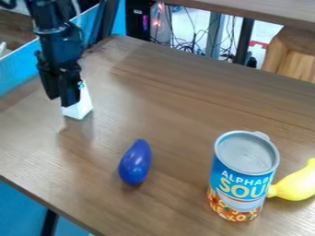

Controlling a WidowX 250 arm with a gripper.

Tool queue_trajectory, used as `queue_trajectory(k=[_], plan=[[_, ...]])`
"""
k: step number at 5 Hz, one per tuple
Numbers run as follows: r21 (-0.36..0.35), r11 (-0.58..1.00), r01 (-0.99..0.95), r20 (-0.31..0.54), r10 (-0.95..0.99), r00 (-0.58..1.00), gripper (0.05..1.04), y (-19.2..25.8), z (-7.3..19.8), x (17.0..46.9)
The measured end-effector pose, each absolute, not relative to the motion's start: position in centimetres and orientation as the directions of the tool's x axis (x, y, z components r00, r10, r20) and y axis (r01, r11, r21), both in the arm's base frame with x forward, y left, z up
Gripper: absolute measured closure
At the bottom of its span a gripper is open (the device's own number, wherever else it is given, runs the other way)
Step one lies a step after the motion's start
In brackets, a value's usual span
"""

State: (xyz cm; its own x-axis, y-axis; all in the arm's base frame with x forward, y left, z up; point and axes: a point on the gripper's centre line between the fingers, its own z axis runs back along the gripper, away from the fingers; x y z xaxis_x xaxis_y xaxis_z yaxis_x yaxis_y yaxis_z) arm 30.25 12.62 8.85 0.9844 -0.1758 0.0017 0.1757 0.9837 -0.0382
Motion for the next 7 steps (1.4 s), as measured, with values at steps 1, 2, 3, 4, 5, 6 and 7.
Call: queue_trajectory(k=[1,2,3,4,5,6,7], plan=[[-0.06,0.986,0.153,0.019,-0.152,0.988,0.452,12.9,8.6,30.2],[-0.052,0.988,0.148,0.018,-0.148,0.989,0.409,12.9,8.5,30.0],[-0.079,0.986,0.146,-0.07,-0.152,0.986,0.121,12.9,7.8,29.1],[-0.059,0.991,0.121,-0.043,-0.124,0.991,0.078,12.7,9.2,29.2],[0.005,0.99,0.138,0.029,-0.138,0.99,0.083,11.7,13.2,30.0],[0.071,0.984,0.162,-0.008,-0.162,0.987,0.083,9.2,16.2,30.2],[0.034,0.966,0.257,0.04,-0.258,0.965,0.082,5.0,18.8,31.8]])
